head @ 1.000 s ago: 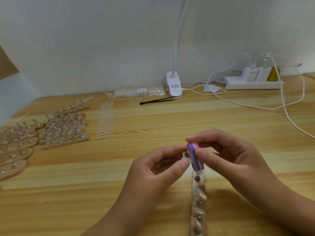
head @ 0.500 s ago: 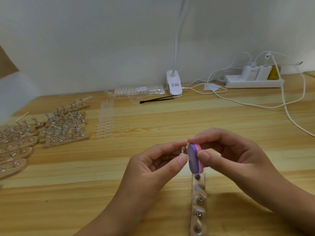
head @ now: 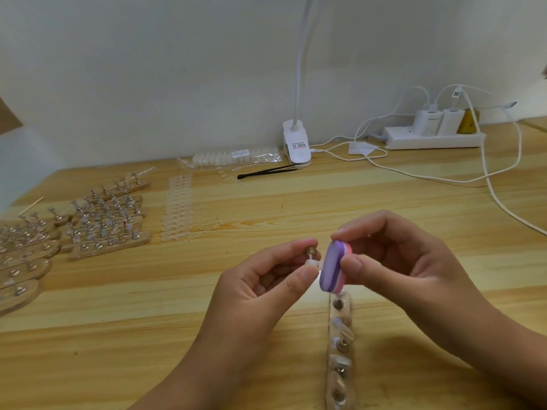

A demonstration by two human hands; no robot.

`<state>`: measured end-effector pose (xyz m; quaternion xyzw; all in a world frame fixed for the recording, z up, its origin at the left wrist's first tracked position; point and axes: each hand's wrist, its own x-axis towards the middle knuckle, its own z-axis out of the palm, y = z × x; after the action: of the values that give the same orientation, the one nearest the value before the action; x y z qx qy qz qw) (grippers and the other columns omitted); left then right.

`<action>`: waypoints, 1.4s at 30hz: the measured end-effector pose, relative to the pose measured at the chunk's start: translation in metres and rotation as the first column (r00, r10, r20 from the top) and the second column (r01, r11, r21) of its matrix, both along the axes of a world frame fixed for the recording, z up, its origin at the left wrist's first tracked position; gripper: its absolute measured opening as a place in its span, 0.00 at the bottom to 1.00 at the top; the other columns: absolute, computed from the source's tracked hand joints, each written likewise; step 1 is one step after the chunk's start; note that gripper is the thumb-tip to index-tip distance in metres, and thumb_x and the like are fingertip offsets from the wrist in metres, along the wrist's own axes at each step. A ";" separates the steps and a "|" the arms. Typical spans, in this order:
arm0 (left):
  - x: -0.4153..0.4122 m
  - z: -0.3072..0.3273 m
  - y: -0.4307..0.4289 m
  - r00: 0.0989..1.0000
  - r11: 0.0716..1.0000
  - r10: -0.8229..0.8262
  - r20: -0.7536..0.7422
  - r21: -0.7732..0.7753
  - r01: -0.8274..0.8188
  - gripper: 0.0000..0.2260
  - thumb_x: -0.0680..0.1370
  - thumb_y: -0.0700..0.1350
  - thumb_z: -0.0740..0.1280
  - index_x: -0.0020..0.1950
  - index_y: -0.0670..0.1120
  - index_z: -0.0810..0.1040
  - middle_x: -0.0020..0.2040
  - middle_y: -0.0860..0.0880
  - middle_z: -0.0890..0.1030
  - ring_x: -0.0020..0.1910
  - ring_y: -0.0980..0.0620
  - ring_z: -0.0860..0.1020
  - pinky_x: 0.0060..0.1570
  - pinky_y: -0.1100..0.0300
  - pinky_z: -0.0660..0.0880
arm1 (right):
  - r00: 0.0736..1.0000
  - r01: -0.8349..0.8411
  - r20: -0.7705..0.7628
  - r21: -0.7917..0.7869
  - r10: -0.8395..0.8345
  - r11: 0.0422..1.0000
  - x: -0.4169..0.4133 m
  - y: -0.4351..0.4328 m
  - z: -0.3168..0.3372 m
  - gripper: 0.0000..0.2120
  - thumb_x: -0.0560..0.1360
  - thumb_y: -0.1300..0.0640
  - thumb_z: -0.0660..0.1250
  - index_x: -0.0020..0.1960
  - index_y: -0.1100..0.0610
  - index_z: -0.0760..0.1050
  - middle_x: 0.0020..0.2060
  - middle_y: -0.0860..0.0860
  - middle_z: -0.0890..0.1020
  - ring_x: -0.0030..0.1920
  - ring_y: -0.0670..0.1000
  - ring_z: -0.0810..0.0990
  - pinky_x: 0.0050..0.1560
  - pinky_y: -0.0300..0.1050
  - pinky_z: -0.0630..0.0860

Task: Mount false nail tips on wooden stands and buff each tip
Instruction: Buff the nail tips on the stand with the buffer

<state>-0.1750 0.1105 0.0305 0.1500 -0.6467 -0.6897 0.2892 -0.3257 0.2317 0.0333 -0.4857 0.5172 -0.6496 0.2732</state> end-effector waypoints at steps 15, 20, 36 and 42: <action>0.000 -0.004 -0.003 1.000 0.985 -0.020 0.010 0.169 0.018 0.15 0.66 0.48 0.75 0.53 0.54 0.85 0.53 0.49 0.85 0.55 0.54 0.82 0.53 0.69 0.75 | 0.977 0.133 0.186 -0.125 -0.108 0.983 -0.016 -0.001 0.009 0.13 0.67 0.52 0.76 0.51 0.47 0.81 0.40 0.44 0.82 0.43 0.46 0.84 0.49 0.40 0.80; 0.001 -0.006 -0.008 0.999 0.972 -0.044 -0.002 0.230 0.043 0.17 0.65 0.48 0.77 0.54 0.51 0.84 0.54 0.47 0.85 0.56 0.51 0.82 0.53 0.69 0.75 | 0.965 0.133 0.228 0.000 -0.129 0.991 -0.019 0.001 0.006 0.14 0.61 0.43 0.79 0.41 0.48 0.80 0.41 0.48 0.82 0.43 0.48 0.82 0.48 0.38 0.80; -0.001 -0.005 0.004 0.995 0.996 -0.090 0.047 0.032 0.088 0.13 0.69 0.50 0.75 0.53 0.54 0.85 0.50 0.51 0.86 0.52 0.56 0.83 0.48 0.72 0.75 | 0.991 -0.008 -0.136 0.080 0.019 0.997 -0.001 -0.001 0.005 0.15 0.74 0.51 0.70 0.60 0.42 0.80 0.40 0.47 0.79 0.42 0.44 0.79 0.47 0.37 0.77; 0.000 -0.009 0.000 0.995 0.993 -0.083 0.055 0.085 0.078 0.16 0.68 0.53 0.75 0.55 0.53 0.84 0.53 0.51 0.85 0.55 0.57 0.82 0.51 0.71 0.74 | 0.982 -0.071 -0.163 0.127 0.092 0.989 -0.001 0.001 0.006 0.17 0.74 0.48 0.66 0.62 0.42 0.79 0.46 0.52 0.80 0.46 0.46 0.79 0.50 0.38 0.78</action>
<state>-0.1753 0.1110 0.0216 0.1556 -0.6313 -0.7222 0.2358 -0.3267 0.2326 0.0398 -0.5425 0.5562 -0.5620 0.2836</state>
